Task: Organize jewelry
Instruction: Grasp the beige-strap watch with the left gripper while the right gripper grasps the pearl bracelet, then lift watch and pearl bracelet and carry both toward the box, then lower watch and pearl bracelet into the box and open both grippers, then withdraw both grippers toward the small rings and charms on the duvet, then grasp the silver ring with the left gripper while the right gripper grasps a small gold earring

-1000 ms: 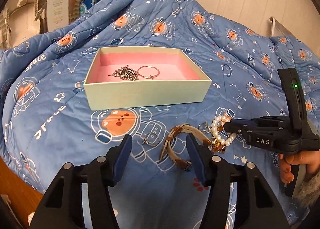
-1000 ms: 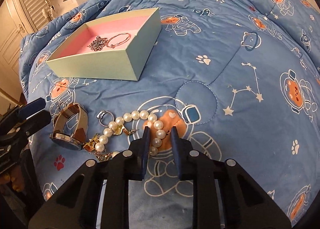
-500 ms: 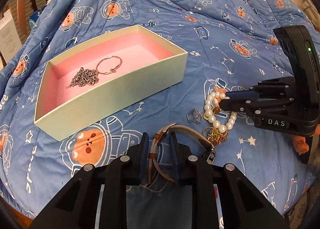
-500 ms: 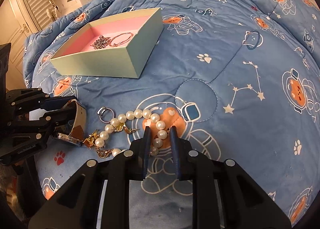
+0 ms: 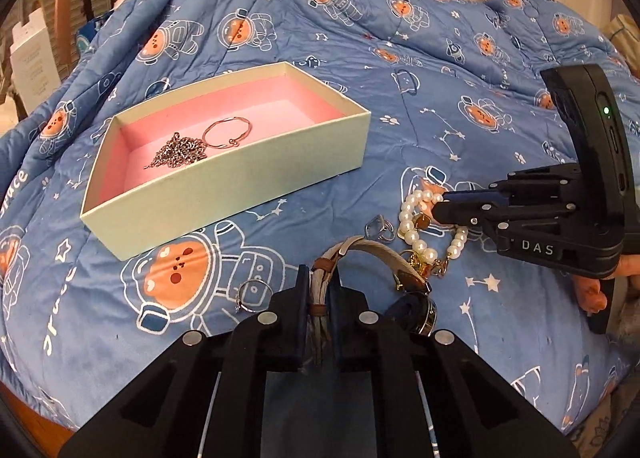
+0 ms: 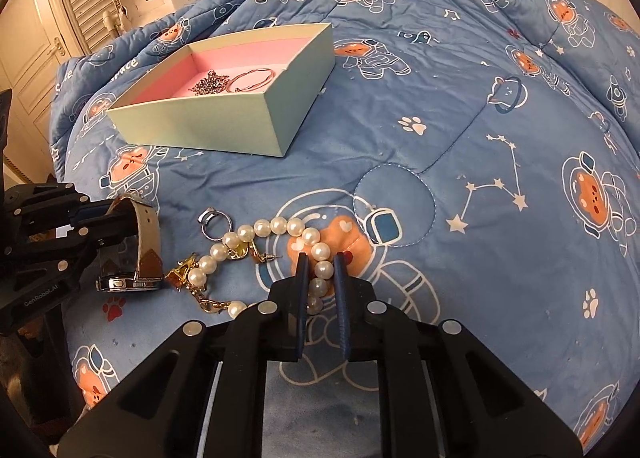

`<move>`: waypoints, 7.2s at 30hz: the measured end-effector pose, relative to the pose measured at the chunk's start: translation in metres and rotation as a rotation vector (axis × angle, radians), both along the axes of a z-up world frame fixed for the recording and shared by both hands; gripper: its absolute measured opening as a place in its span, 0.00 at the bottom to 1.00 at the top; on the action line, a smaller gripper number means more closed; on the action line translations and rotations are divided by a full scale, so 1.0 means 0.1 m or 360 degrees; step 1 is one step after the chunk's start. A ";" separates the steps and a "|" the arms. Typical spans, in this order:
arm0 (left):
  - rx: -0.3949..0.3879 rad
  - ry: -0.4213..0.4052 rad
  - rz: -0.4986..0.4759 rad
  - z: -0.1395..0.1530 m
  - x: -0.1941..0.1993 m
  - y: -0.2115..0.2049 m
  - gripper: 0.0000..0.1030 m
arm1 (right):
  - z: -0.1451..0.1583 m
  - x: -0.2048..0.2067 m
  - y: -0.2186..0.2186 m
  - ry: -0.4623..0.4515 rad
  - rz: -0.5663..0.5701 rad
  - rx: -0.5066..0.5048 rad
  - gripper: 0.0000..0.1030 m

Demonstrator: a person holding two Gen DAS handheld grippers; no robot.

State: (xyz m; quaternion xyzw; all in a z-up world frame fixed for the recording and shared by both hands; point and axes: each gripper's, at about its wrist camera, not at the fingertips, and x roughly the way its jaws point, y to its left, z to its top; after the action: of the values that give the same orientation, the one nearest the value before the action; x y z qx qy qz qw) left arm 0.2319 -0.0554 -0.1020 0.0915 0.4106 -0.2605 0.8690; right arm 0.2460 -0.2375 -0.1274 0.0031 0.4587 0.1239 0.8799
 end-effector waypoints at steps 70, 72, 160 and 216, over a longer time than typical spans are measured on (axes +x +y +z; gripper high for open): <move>-0.0078 0.0053 0.0302 0.54 1.28 0.48 0.08 | 1.12 1.06 0.66 -0.0233 0.0321 0.0475 0.10; -0.0075 0.0093 0.0292 0.48 1.32 0.46 0.08 | 1.06 1.11 0.66 -0.0187 0.0313 0.0502 0.10; -0.0199 -0.0116 0.0524 0.06 -0.46 0.53 0.92 | 0.40 -0.25 0.19 -0.0283 0.0210 0.0004 0.86; -0.0078 -0.0099 0.0399 -0.10 -0.04 0.25 0.19 | 0.00 0.04 0.29 -0.0132 0.0367 -0.0085 0.14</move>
State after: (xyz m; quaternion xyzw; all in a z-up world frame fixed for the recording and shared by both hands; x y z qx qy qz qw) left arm 0.2283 -0.0308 -0.1115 0.0263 0.3854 -0.1568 0.9090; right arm 0.2498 -0.2087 -0.1275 -0.0784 0.4222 0.2121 0.8778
